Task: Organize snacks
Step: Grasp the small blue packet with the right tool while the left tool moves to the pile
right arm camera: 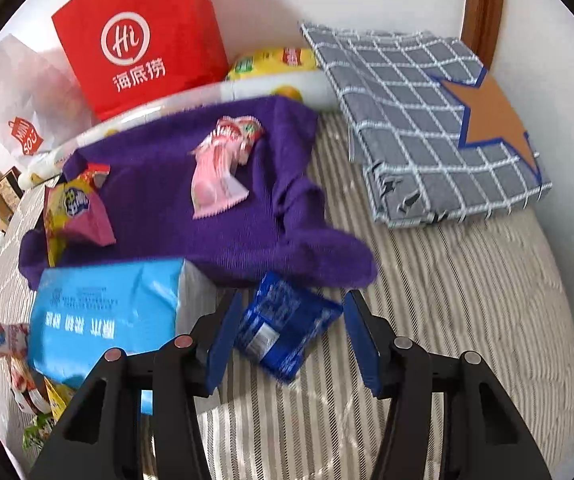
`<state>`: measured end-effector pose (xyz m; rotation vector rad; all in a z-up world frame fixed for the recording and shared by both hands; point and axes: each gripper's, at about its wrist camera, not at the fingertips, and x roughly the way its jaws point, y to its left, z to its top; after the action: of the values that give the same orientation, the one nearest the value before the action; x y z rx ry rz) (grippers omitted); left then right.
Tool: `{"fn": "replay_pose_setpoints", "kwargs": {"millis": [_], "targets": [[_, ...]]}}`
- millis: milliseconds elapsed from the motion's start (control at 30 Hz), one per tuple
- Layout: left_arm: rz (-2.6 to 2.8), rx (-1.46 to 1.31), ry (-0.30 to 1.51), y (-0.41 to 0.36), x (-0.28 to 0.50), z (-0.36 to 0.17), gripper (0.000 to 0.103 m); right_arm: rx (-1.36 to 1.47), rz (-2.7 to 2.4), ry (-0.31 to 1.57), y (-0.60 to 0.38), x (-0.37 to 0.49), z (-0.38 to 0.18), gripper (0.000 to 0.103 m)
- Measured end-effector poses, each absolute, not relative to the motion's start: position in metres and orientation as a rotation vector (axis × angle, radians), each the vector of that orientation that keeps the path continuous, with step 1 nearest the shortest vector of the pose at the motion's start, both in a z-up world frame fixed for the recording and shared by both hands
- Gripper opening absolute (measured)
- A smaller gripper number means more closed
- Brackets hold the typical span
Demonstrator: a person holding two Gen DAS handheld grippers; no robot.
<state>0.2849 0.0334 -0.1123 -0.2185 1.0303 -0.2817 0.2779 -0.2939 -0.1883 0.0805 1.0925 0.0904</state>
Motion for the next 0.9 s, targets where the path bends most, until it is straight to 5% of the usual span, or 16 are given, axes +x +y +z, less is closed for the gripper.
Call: {"fn": "replay_pose_setpoints", "kwargs": {"millis": [733,900], "targets": [[-0.278,-0.24,1.052,0.043,0.277,-0.119,0.076,0.207,0.106,1.171,-0.303,0.296,-0.218,0.059],[-0.273,-0.248,1.045,0.046,0.268,-0.117,0.075,0.195,0.119,1.152,-0.31,0.288,-0.211,0.04]]}}
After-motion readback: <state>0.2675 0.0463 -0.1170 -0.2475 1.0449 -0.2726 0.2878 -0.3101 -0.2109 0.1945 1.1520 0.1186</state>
